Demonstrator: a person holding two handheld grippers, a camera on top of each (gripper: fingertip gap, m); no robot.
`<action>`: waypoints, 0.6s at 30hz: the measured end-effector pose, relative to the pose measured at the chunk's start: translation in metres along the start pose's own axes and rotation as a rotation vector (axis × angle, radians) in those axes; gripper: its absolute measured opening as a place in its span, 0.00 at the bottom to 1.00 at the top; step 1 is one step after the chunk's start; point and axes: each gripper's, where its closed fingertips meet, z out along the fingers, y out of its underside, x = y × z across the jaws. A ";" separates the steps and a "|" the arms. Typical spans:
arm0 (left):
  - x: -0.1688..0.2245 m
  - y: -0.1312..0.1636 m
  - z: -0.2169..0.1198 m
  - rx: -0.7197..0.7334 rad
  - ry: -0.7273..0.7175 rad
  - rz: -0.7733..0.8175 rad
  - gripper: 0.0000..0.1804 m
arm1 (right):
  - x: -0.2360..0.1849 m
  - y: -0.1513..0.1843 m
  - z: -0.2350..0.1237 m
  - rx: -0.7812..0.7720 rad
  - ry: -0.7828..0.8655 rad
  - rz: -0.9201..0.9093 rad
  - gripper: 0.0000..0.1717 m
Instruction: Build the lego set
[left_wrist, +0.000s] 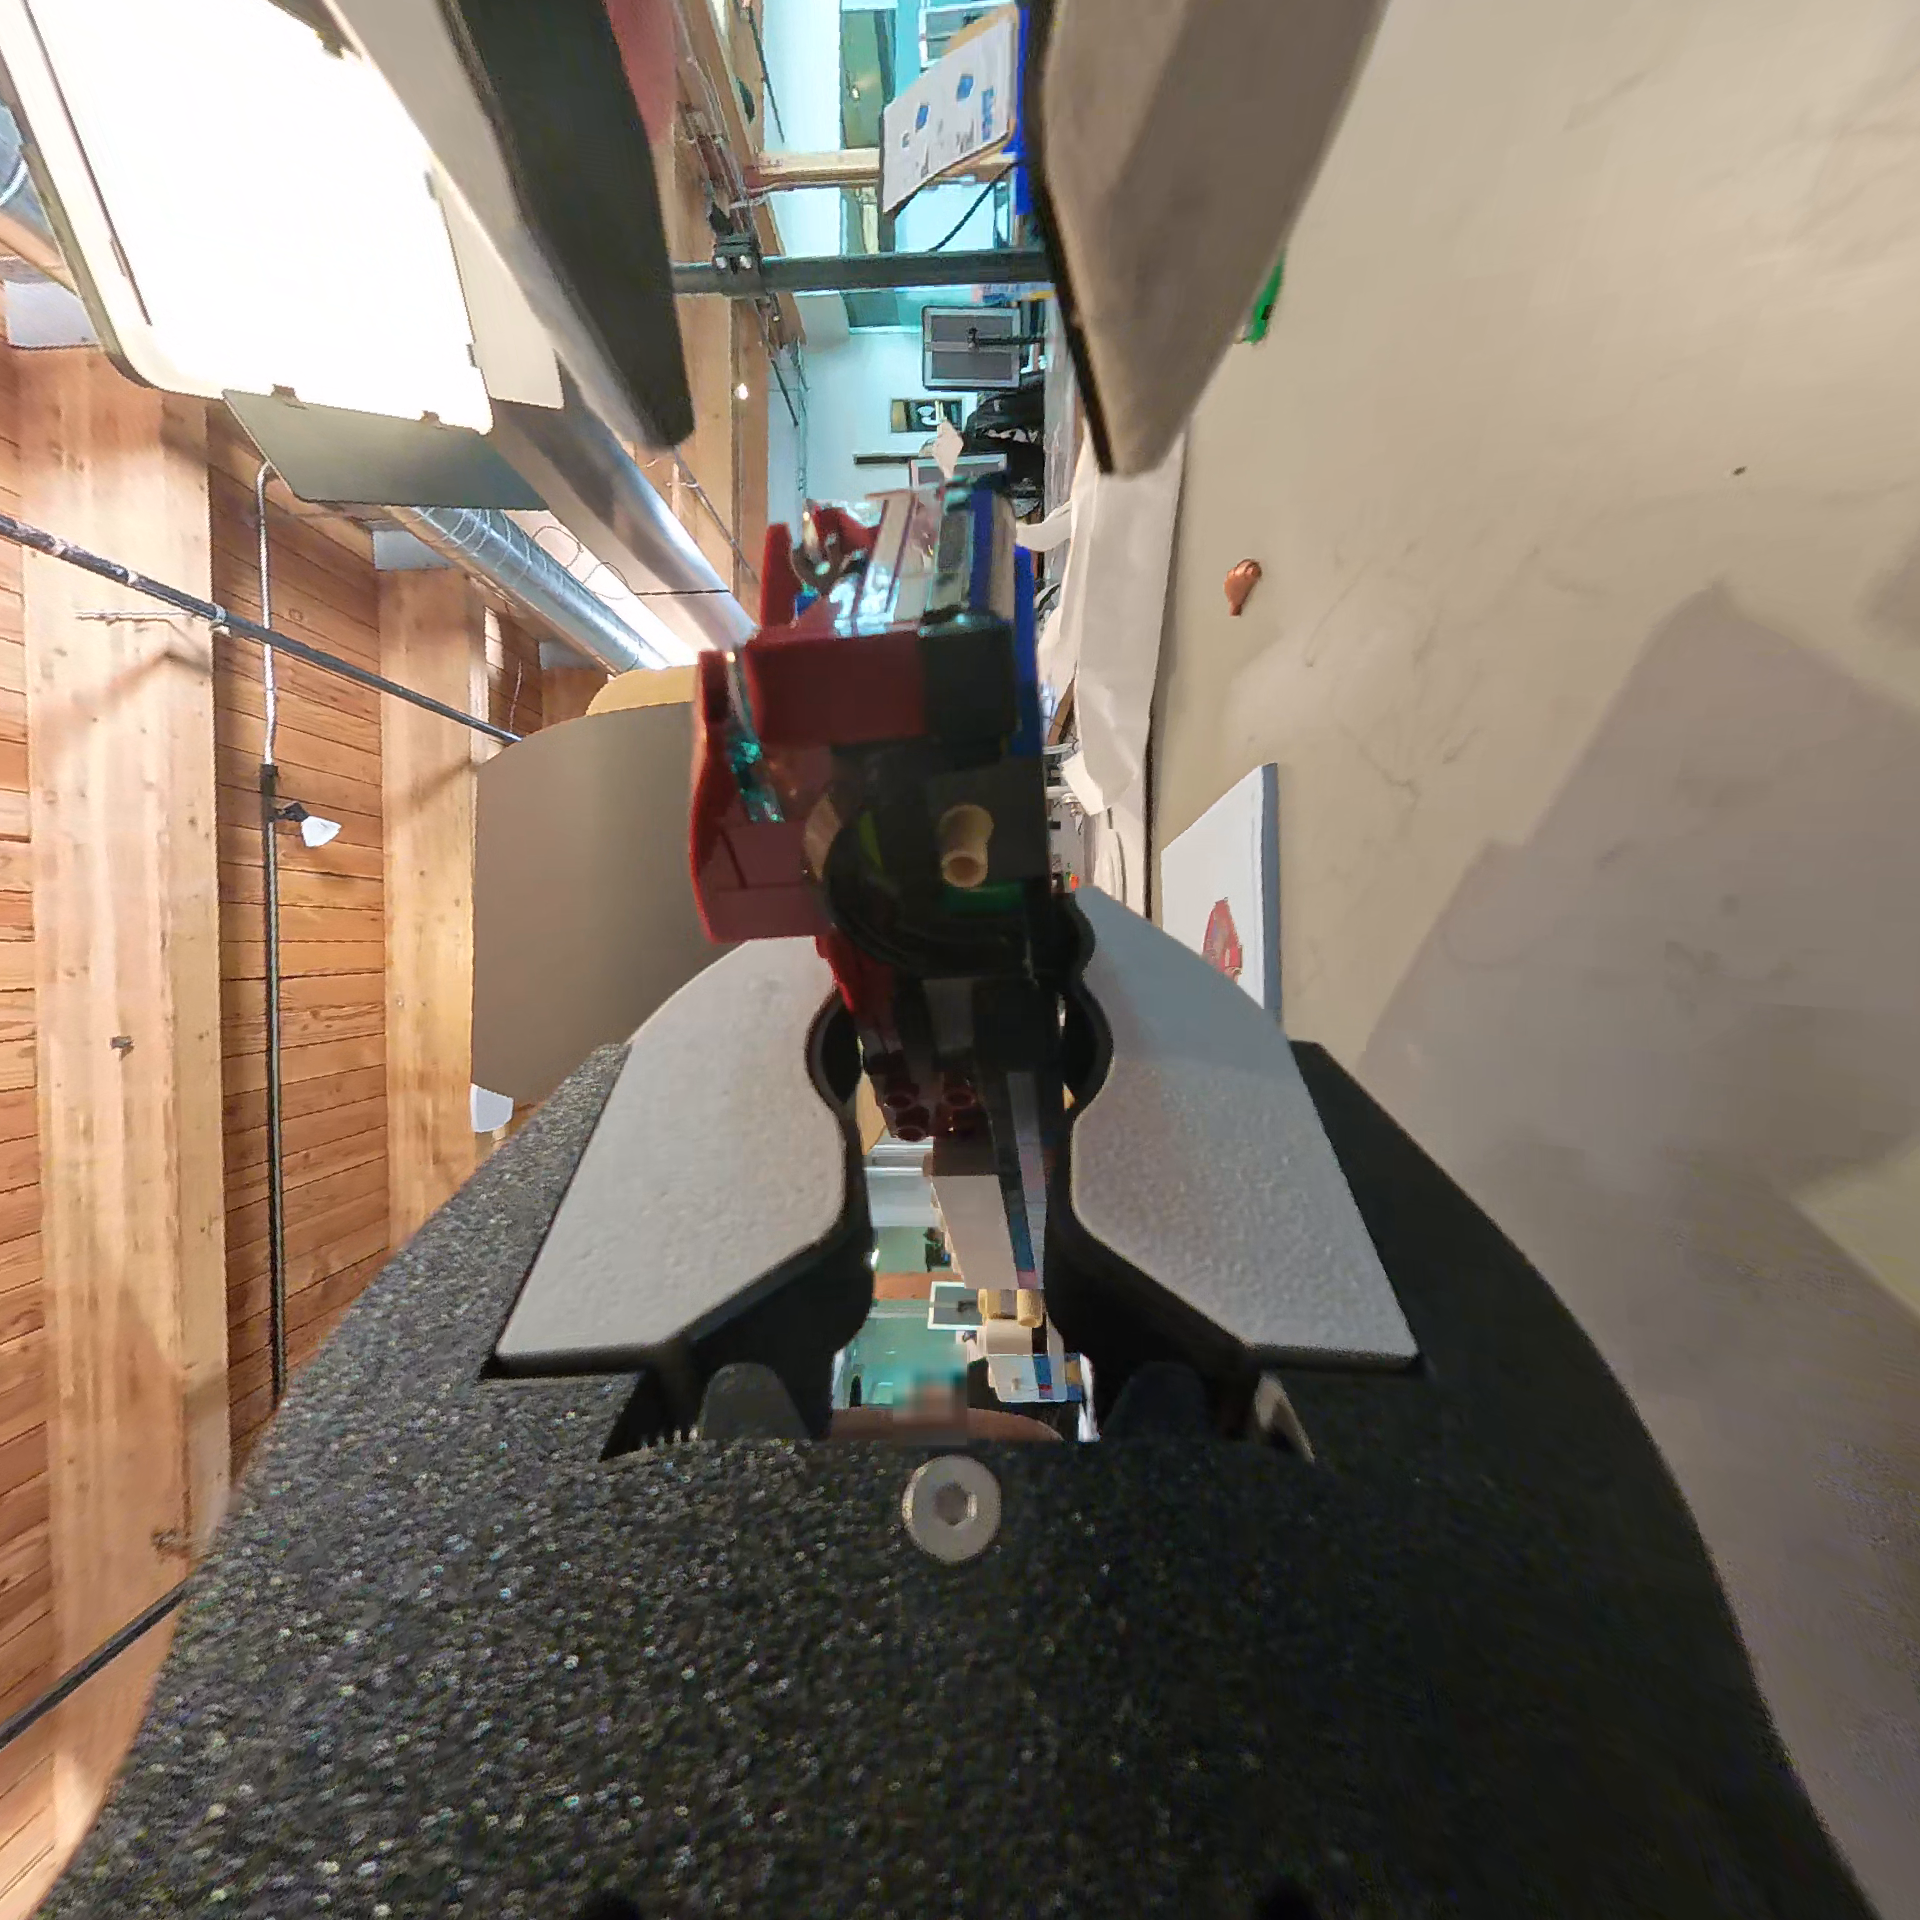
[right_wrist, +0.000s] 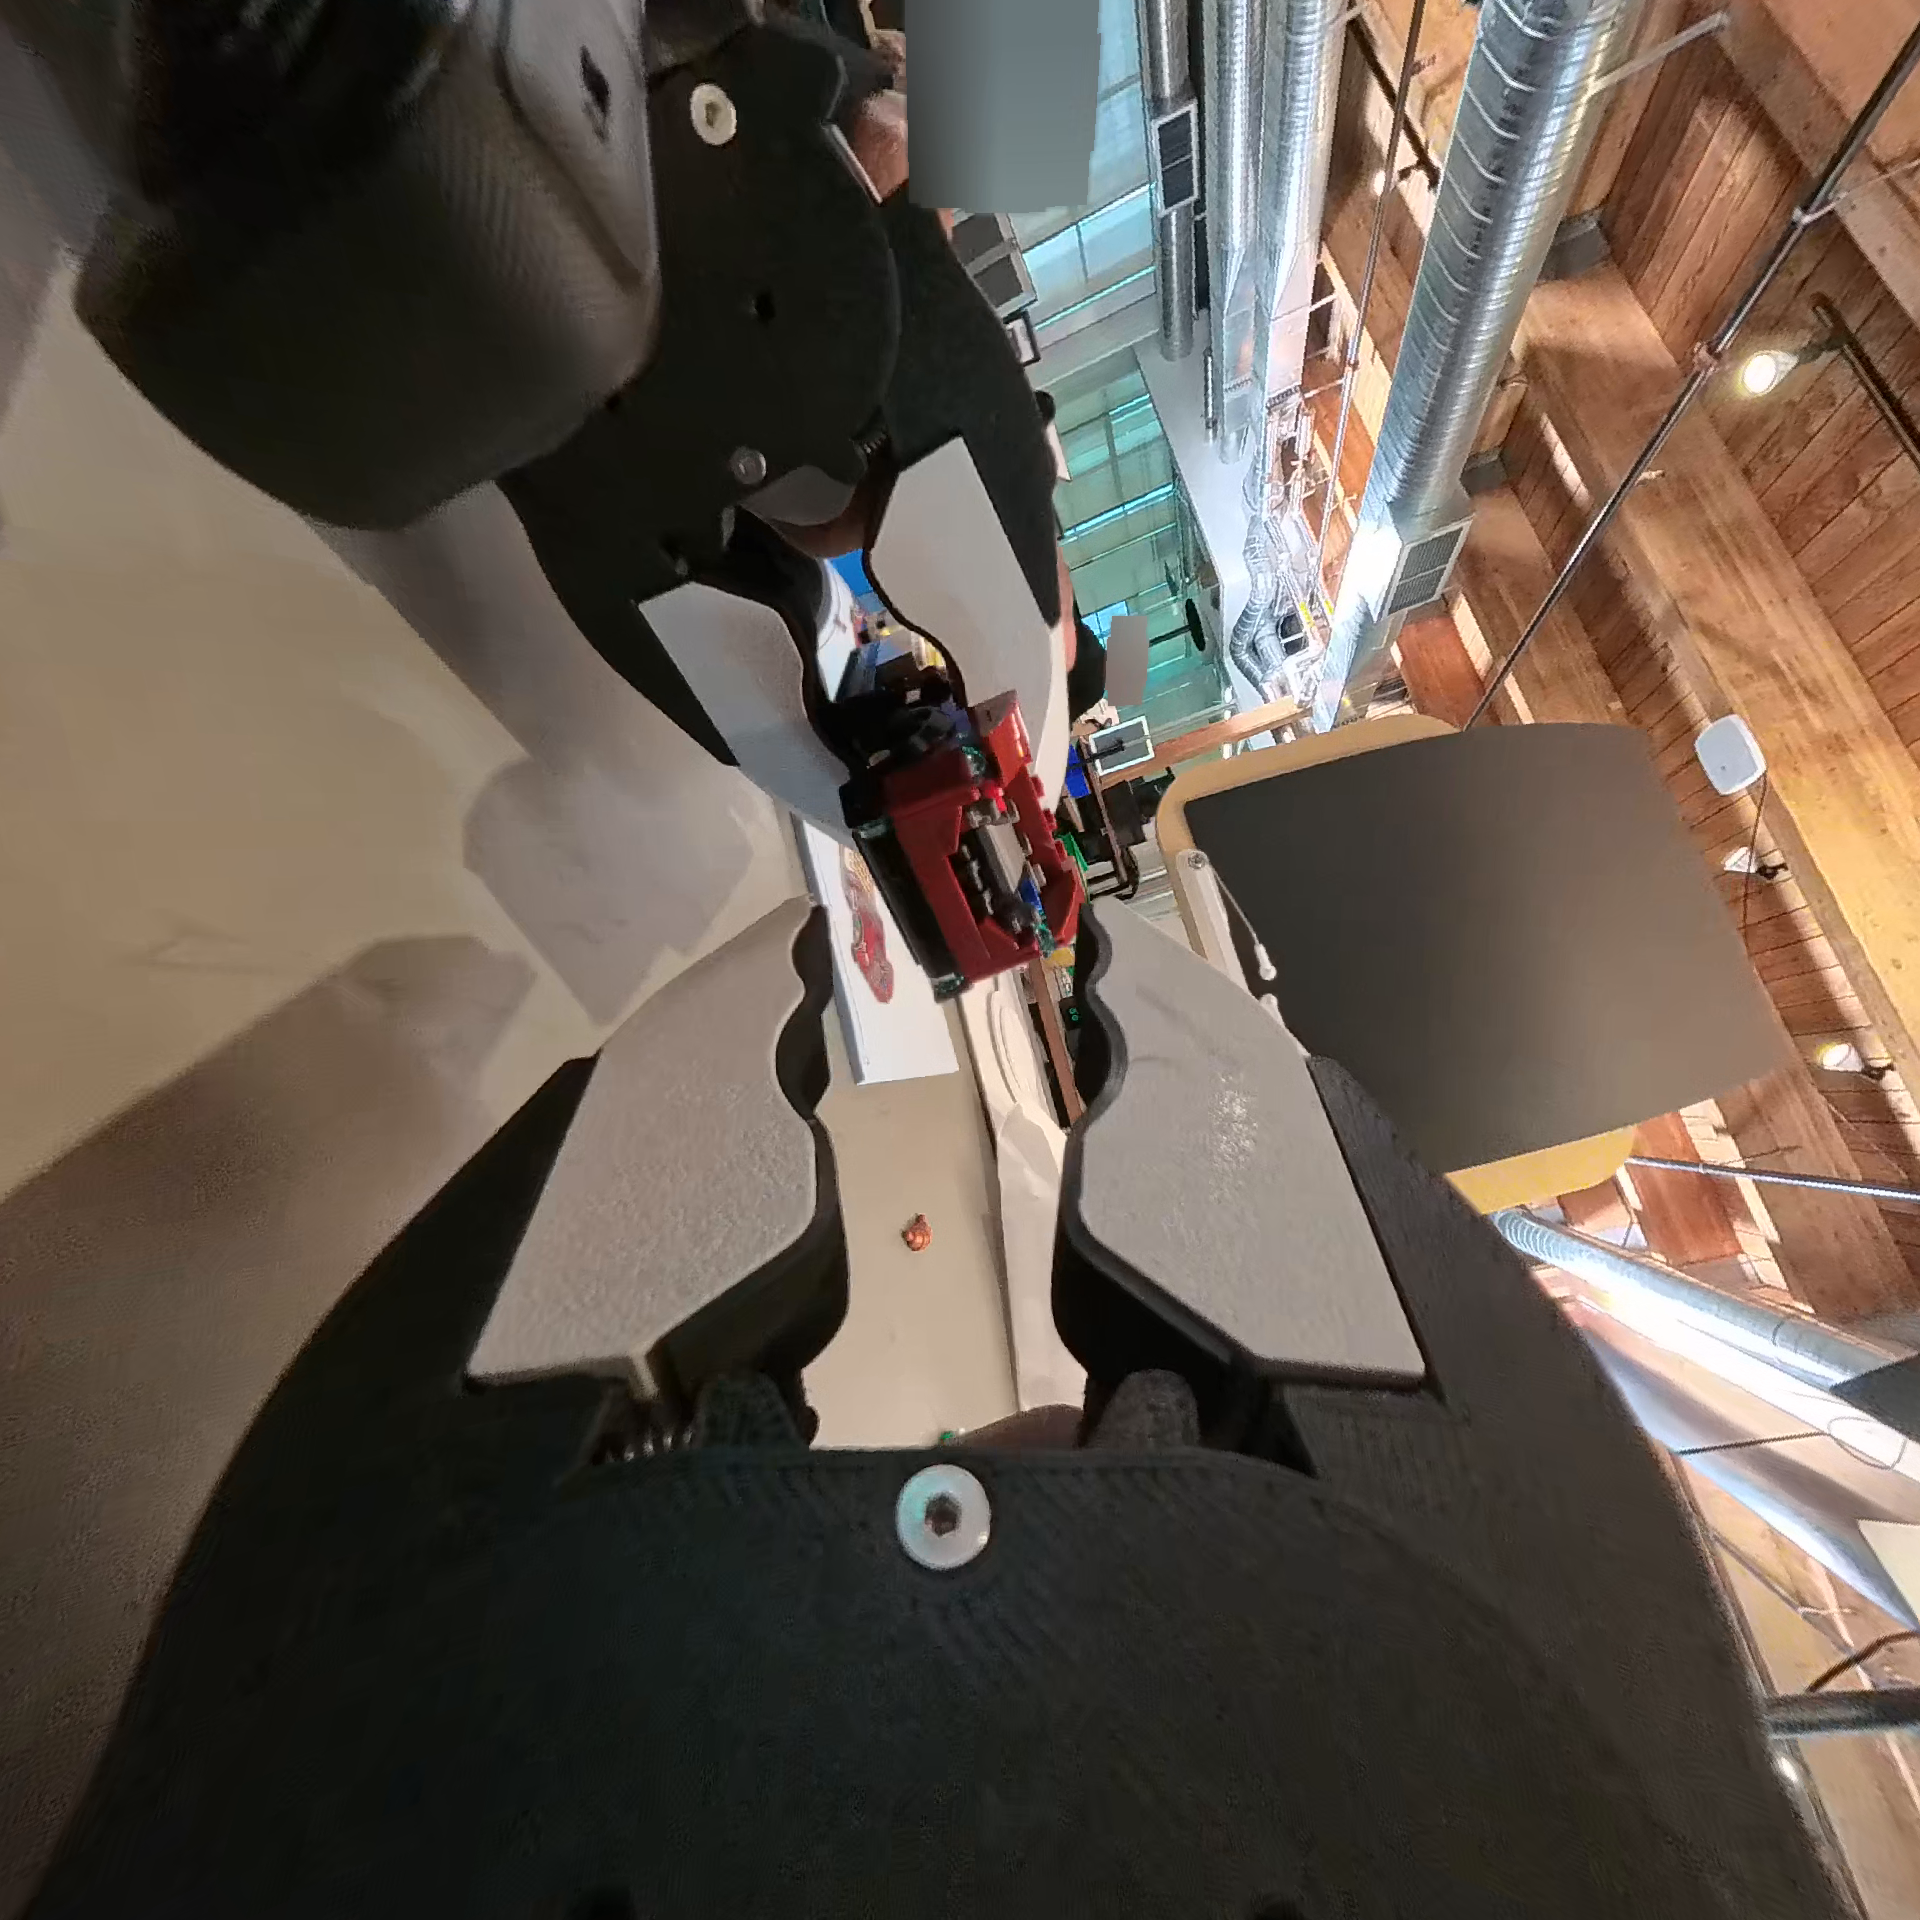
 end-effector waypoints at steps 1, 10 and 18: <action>0.003 -0.001 -0.001 0.003 0.011 -0.004 0.20 | -0.001 0.001 0.001 0.002 0.003 -0.004 0.26; 0.012 -0.007 -0.001 0.014 0.047 -0.041 0.20 | -0.007 0.004 0.003 0.033 0.033 -0.017 0.26; 0.020 -0.017 0.000 0.027 0.090 -0.081 0.20 | -0.010 0.003 0.005 0.063 0.043 -0.026 0.24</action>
